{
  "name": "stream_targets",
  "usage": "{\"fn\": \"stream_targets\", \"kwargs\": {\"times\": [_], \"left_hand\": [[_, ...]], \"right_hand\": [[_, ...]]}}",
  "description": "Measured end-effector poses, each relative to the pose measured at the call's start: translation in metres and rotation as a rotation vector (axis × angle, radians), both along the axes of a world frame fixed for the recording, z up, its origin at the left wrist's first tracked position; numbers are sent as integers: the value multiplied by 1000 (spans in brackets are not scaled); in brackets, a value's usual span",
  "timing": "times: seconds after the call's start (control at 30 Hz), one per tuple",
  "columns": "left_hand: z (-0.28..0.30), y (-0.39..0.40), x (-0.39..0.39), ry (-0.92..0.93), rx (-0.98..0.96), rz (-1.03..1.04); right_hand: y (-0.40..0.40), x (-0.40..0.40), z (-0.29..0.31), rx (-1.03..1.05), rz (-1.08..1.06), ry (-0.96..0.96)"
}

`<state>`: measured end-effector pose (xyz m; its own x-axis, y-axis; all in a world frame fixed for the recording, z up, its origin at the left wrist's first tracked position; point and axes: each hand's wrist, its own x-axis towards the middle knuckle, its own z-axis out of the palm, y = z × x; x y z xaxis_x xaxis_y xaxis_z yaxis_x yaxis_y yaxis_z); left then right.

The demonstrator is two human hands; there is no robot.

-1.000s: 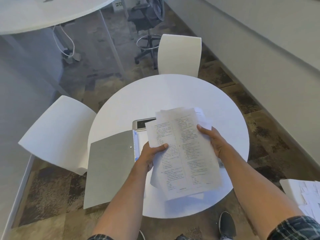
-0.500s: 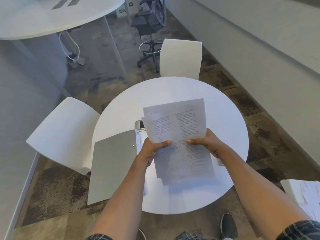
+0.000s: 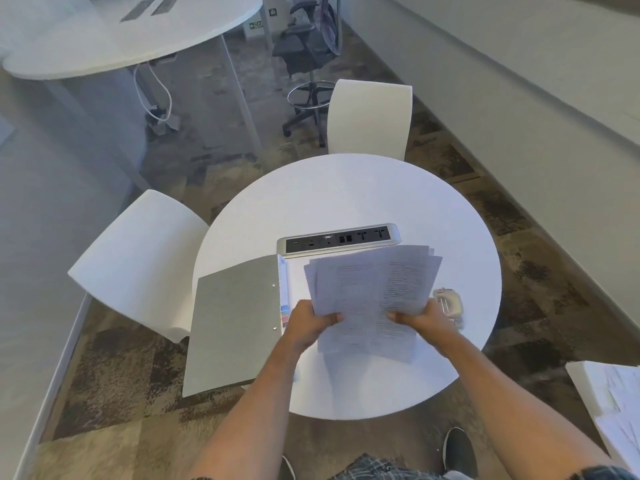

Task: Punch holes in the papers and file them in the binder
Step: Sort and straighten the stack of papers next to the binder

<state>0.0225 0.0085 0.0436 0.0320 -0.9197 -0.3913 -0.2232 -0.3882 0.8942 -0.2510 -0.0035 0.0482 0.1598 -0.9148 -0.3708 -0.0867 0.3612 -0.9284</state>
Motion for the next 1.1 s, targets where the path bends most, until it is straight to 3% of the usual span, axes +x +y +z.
{"fn": "stream_targets", "kwargs": {"times": [0.2,0.33,0.47,0.6,0.7,0.83,1.1], "left_hand": [[11,-11,-3,-60,-135,50],[0,-2,-6,-129,-70,10],[14,-6,-12,50,-14,73],[28,-12,-18,243,57,73],[24,-13,-26,227,95,55],[14,-11,-22,238,104,147],[-40,15,-16,167,216,238]], "right_hand": [[-11,3,14,-71,-119,-20],[0,0,-1,13,5,27],[-4,-1,0,33,-89,-14],[-13,3,13,55,-10,-183],[-14,14,12,54,59,-138],[-17,16,-4,59,-8,-176],[-18,16,-65,152,-119,257]]}}
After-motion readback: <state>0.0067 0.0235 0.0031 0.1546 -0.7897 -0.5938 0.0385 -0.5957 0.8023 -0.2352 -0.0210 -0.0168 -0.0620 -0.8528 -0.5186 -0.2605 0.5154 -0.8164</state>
